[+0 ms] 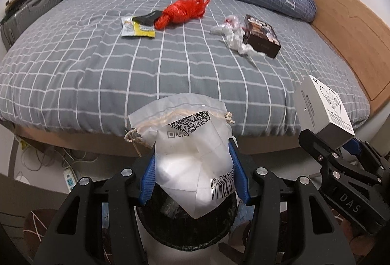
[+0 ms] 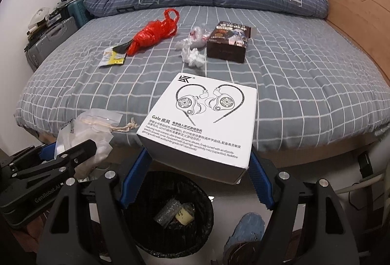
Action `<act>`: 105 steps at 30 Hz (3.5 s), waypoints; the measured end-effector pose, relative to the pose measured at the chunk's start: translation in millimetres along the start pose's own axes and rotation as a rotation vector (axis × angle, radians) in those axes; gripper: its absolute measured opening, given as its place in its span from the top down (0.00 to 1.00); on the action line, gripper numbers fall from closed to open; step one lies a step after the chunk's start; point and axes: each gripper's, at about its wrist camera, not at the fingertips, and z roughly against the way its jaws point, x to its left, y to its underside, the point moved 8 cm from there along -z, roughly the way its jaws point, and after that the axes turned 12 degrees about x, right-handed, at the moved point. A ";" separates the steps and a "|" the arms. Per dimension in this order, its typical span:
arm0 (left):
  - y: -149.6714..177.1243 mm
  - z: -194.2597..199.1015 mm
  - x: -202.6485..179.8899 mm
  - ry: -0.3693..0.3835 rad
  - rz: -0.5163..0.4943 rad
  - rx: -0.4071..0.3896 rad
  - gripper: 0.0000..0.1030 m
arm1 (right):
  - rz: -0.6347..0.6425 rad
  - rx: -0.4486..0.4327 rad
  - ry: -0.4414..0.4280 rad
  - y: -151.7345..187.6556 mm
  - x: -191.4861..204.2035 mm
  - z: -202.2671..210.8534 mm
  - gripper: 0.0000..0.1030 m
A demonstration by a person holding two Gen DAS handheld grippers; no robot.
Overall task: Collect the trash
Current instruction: 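Carry the pouch and earphone box with both tools over the black bin, then open the left tool to drop the pouch while the right tool drops the box, then raise both open tools from the bin back toward the bed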
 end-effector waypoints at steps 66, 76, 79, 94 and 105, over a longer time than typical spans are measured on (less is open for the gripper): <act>87.2 -106.1 111.5 -0.147 0.136 0.227 0.07 | 0.138 0.352 -0.059 99.0 76.9 -159.1 0.29; 88.2 -99.7 129.5 -0.152 0.165 0.218 0.06 | 0.150 0.342 -0.053 92.1 88.3 -156.2 0.20; 87.2 -98.0 129.5 -0.156 0.163 0.216 0.06 | 0.144 0.332 -0.047 89.6 82.3 -151.5 0.16; 73.6 -66.9 113.9 -0.153 0.135 0.148 0.06 | 0.089 0.209 0.006 52.6 49.2 -103.7 0.07; 37.9 -29.3 93.7 -0.144 0.096 0.052 0.07 | 0.067 0.102 0.027 11.8 33.1 -65.6 0.07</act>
